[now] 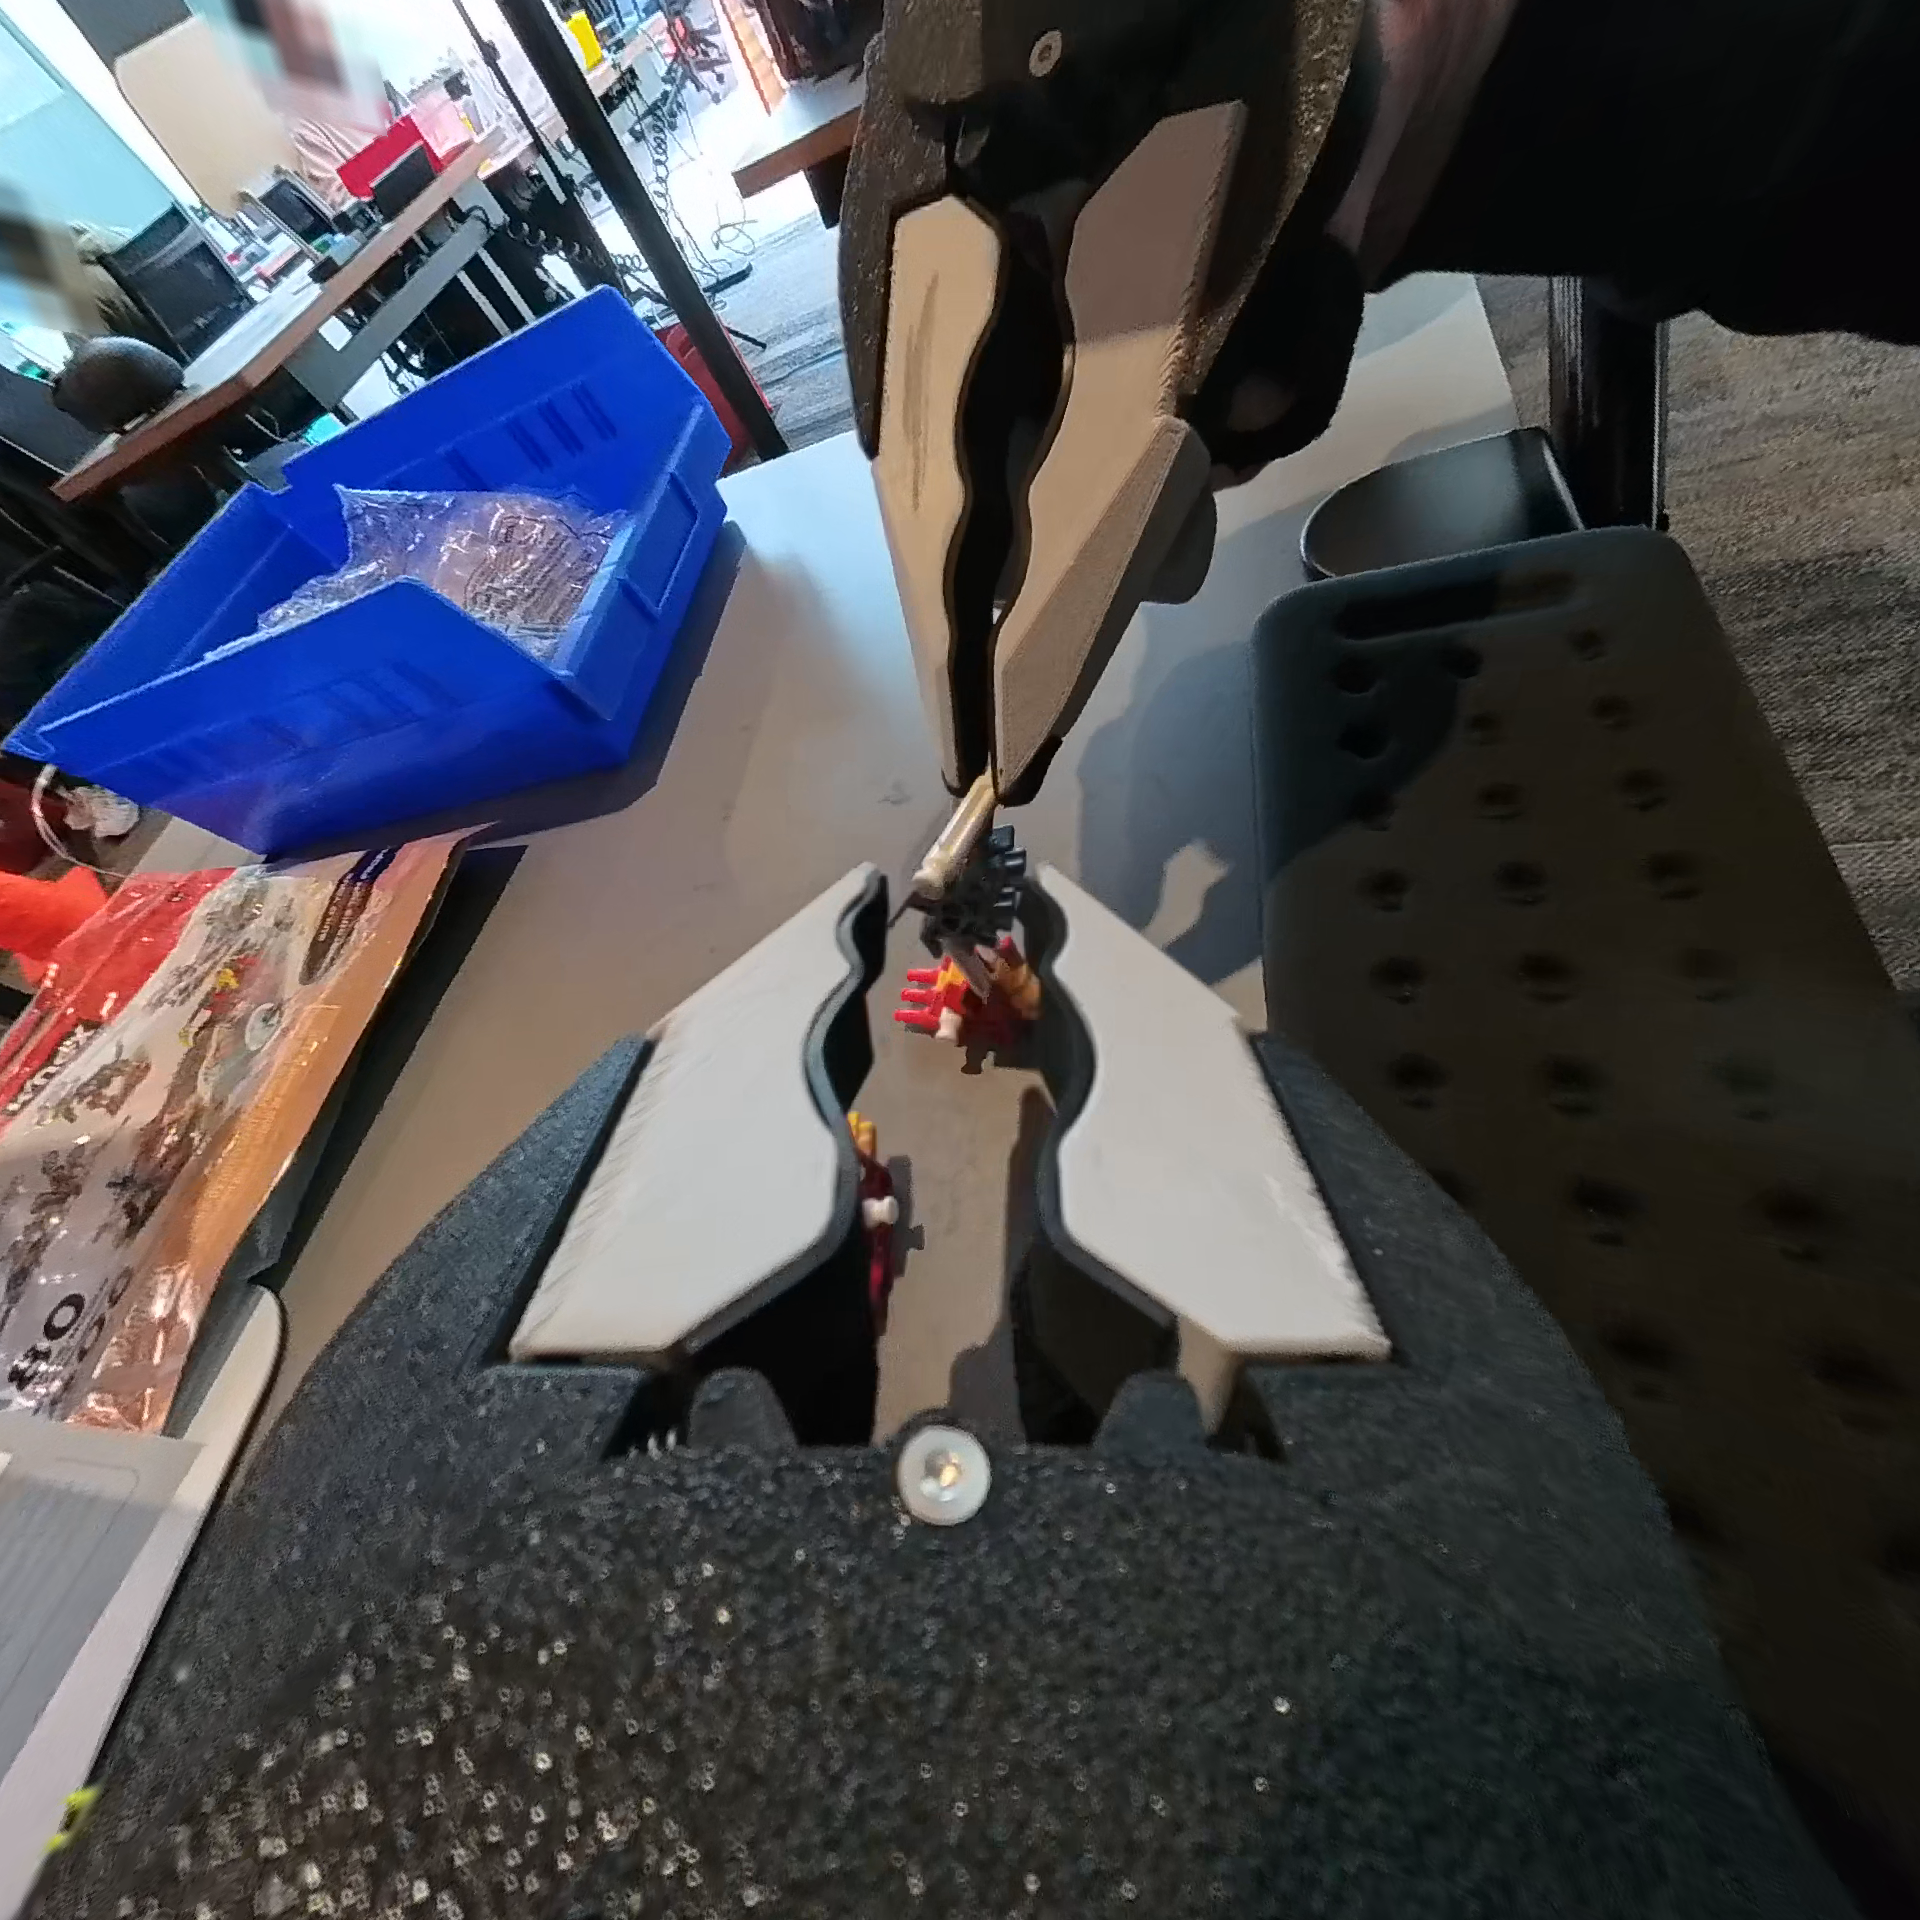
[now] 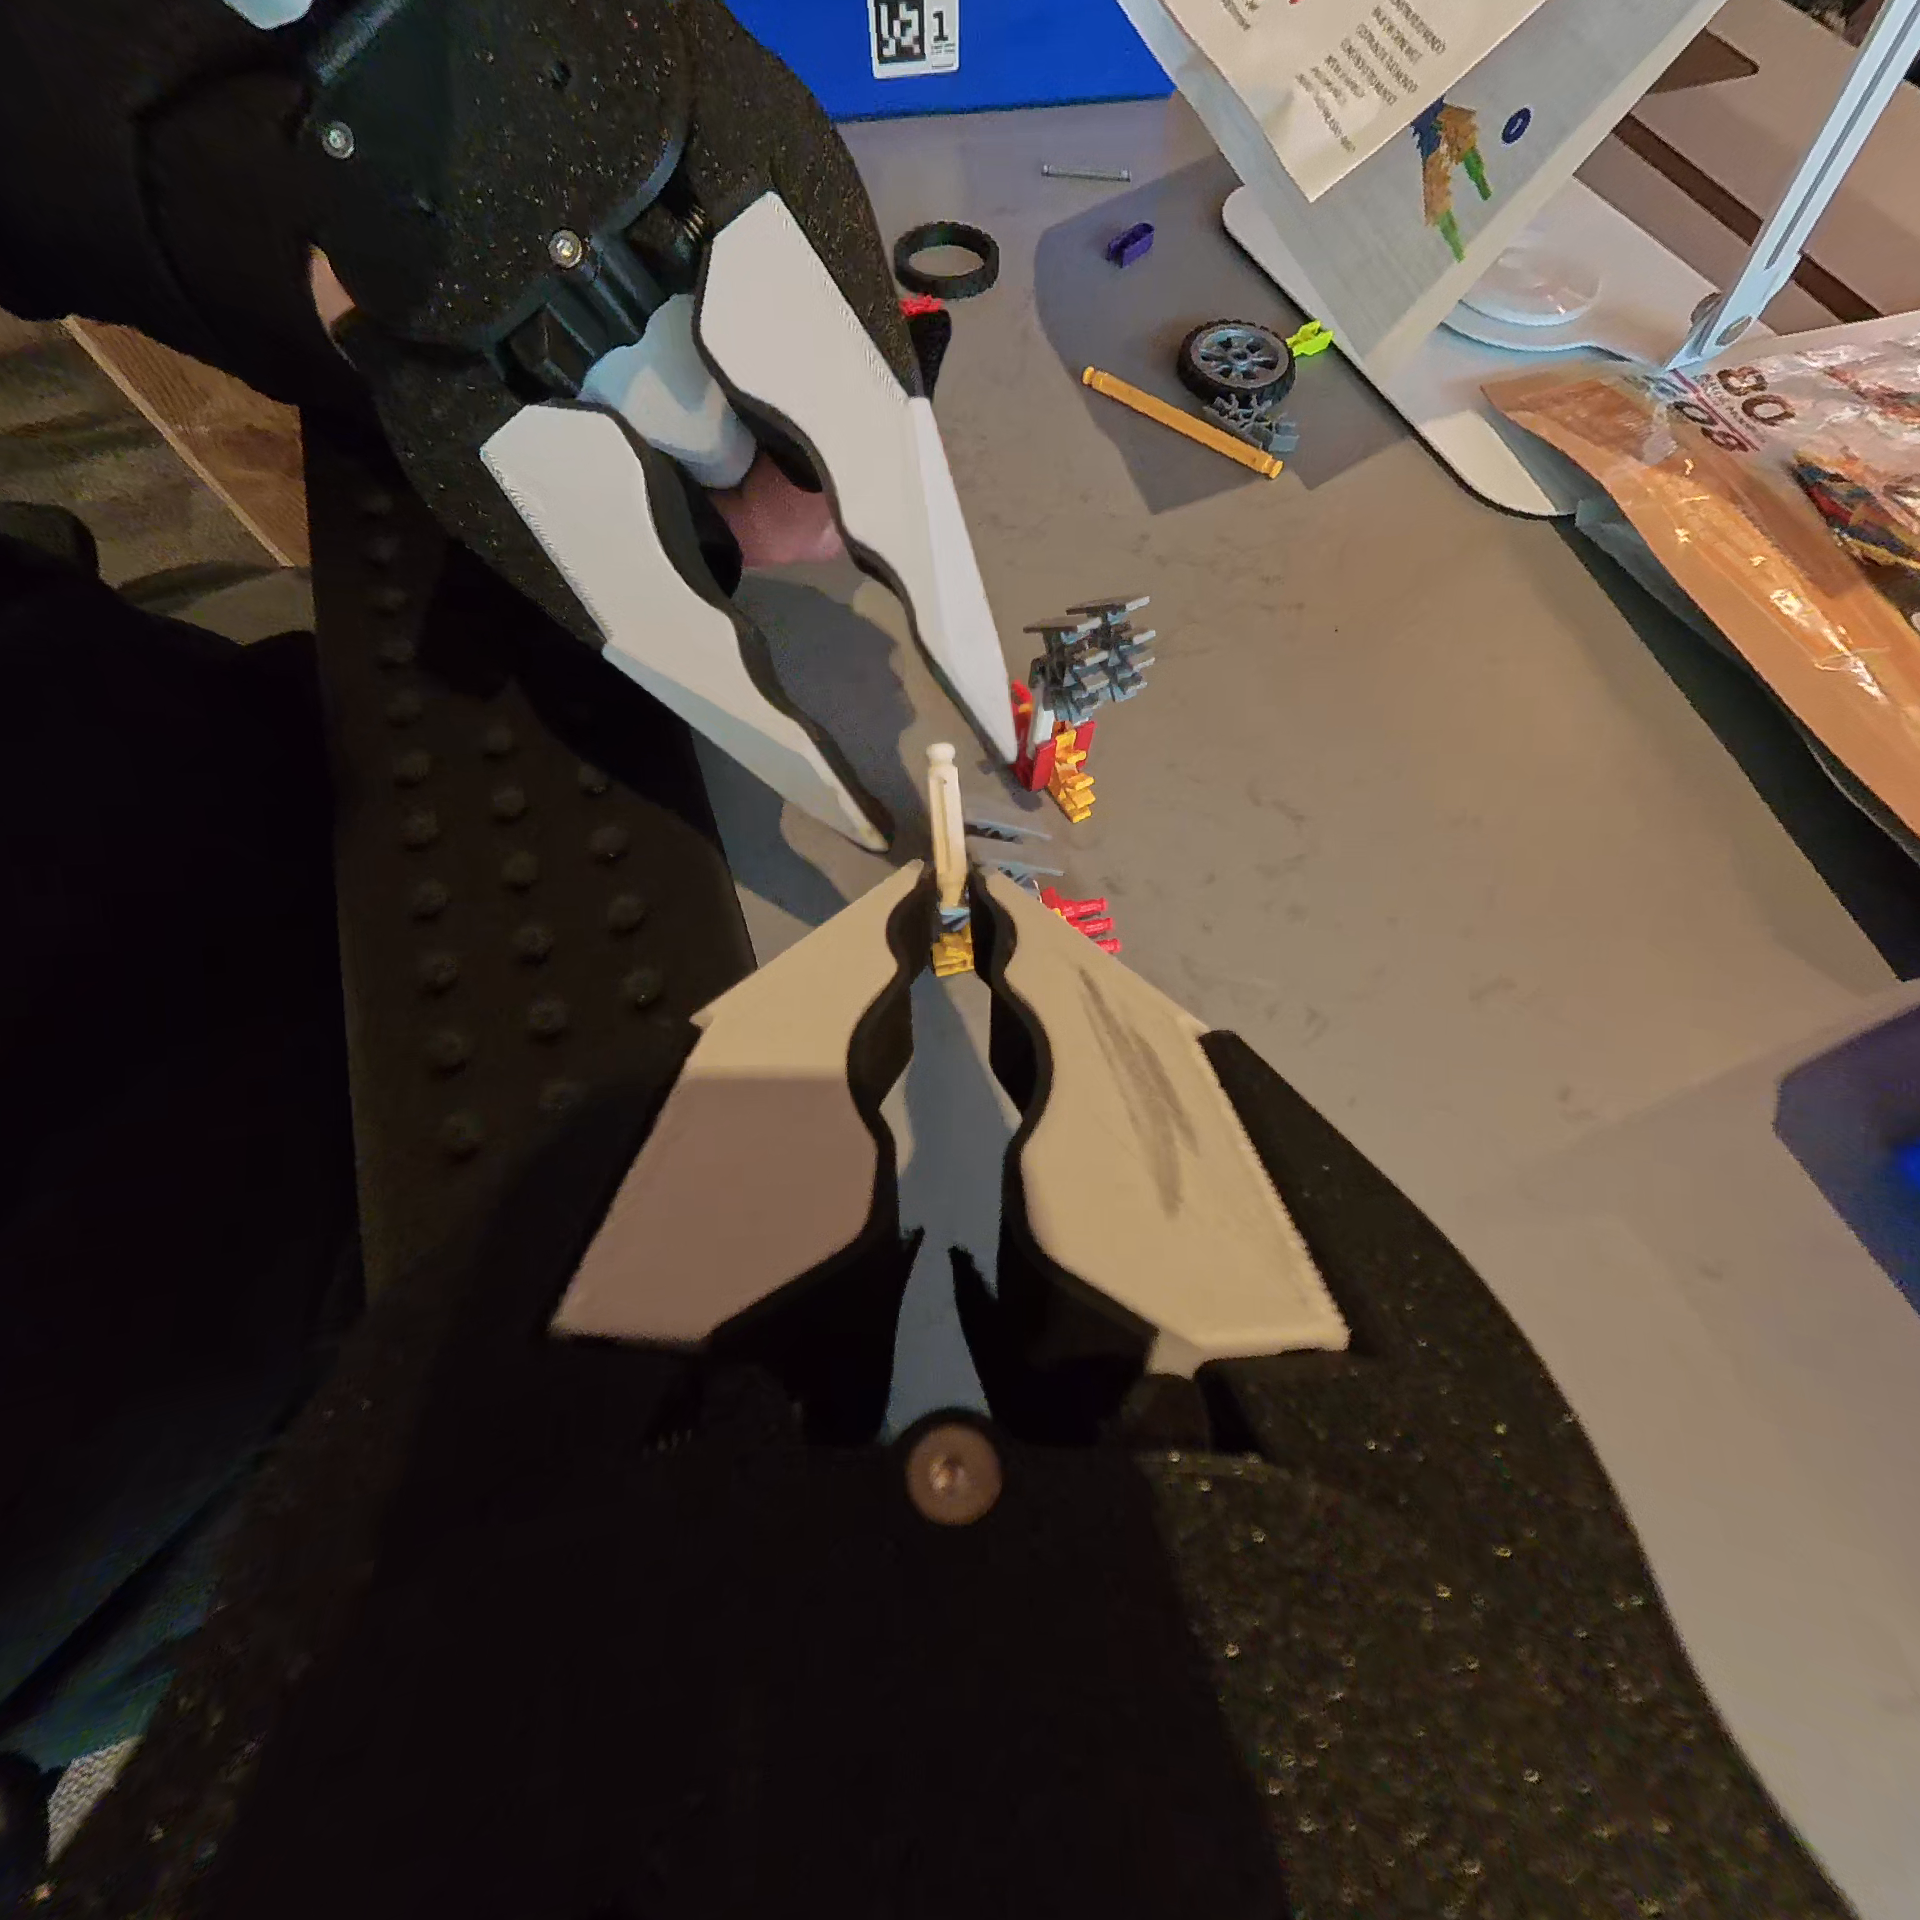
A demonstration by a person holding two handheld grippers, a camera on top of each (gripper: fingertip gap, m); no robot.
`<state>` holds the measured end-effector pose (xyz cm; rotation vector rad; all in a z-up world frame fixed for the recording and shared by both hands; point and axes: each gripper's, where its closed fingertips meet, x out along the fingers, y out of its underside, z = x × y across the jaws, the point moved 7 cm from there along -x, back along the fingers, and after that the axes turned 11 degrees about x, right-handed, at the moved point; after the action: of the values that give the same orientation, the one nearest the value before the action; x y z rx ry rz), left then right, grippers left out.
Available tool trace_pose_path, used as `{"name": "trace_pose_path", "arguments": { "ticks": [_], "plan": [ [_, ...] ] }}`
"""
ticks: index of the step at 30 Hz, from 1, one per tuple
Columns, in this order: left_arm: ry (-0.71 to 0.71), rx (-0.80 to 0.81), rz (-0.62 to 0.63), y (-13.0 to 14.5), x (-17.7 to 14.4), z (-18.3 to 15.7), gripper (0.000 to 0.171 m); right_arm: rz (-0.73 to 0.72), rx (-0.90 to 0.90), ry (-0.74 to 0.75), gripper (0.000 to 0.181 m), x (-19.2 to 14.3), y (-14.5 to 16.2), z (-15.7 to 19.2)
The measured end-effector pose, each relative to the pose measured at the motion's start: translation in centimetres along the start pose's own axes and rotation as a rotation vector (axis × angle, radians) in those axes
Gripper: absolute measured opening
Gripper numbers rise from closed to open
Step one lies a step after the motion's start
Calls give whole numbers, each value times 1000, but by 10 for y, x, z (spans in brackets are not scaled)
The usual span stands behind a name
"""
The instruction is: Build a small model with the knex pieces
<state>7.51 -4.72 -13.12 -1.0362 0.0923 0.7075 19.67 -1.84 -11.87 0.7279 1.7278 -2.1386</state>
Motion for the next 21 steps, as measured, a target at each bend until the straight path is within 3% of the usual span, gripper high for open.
{"name": "trace_pose_path", "arguments": {
  "ticks": [7,21],
  "plan": [
    [38,-110,-25,-1,3,3,38,27,-38,0,5,-1,-3,-1],
    [112,-295,-6,2,15,10,38,151,-180,15,5,0,-7,-5]
  ]
}}
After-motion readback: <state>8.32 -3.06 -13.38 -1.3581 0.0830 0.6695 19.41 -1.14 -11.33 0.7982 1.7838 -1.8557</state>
